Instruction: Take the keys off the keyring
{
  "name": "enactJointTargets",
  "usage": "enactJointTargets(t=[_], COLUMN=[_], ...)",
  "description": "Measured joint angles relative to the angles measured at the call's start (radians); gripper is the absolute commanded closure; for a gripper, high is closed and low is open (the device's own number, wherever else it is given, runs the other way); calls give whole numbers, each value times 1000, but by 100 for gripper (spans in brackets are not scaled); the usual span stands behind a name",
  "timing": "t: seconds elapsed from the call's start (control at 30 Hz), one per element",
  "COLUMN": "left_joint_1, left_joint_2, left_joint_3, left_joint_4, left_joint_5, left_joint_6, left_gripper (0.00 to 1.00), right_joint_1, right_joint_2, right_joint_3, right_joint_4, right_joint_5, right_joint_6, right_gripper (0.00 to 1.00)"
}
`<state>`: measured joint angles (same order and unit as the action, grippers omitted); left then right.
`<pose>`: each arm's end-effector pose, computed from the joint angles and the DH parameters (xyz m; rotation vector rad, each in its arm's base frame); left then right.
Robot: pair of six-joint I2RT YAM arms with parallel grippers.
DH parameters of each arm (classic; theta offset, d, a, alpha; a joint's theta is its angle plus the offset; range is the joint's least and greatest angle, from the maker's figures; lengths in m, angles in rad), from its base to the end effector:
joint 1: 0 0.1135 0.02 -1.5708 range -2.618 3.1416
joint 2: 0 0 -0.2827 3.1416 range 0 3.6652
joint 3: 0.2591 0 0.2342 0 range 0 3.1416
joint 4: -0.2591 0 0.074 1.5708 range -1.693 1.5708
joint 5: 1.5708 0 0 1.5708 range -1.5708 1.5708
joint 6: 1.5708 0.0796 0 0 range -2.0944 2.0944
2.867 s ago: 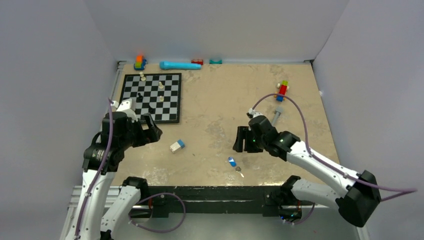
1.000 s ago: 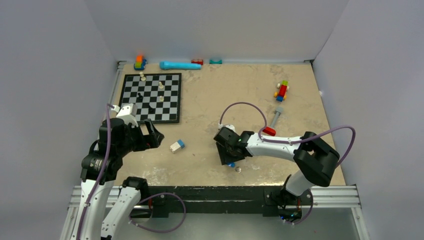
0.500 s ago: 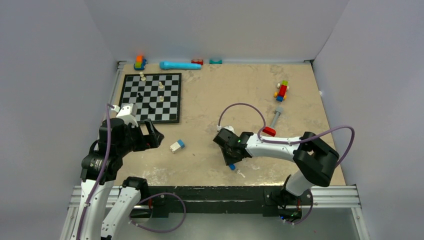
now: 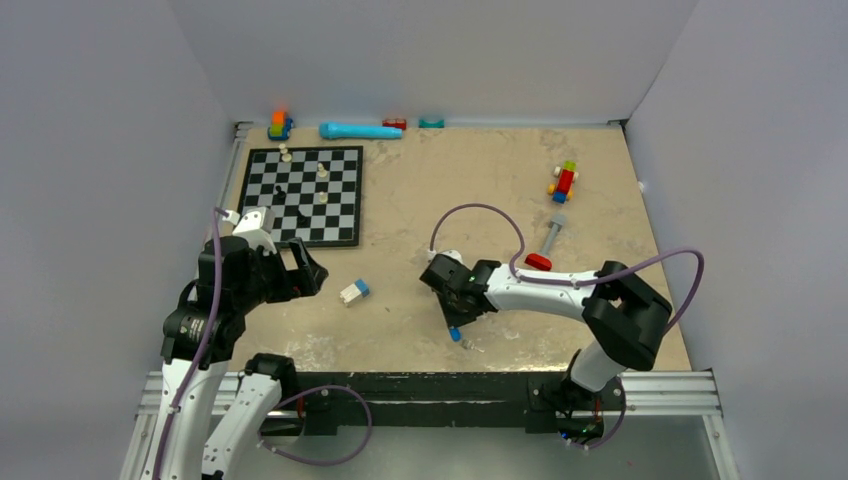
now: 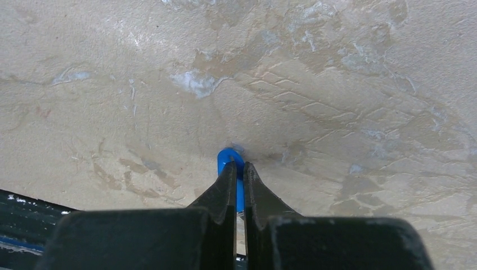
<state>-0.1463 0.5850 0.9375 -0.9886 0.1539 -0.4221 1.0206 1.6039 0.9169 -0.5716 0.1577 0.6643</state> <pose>0.0960 -0.0265 0.3134 -0.2215 2.2301 -0.4826 0.1619 0.2401 0.1536 -0.4638 2.7733 0.1823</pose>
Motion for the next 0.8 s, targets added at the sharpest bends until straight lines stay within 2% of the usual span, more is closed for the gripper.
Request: enactJointTargets(t=[0.3, 0.53, 0.6, 0.67, 0.8], left_joint_1=[0, 0, 0, 0, 0], left_joint_2=[0, 0, 1, 2, 2], left_joint_3=[-3, -22, -22, -26, -74], left_joint_4=[3, 34, 49, 74, 201], left_joint_5=[16, 102, 144, 201, 404], left_joint_6=[6, 23, 22, 21, -19], left_gripper=[3, 10, 10, 5, 4], right_joint_1=[3, 5, 5, 5, 5], right_joint_2=[-33, -149, -180, -201, -247], right_joint_3=[15, 15, 19, 33, 84], right_joint_4=[-11, 8, 11, 9, 4], right_joint_5=[-16, -19, -19, -19, -20], right_joint_6=[1, 2, 1, -1, -13], right_gripper=[100, 100, 100, 100, 100])
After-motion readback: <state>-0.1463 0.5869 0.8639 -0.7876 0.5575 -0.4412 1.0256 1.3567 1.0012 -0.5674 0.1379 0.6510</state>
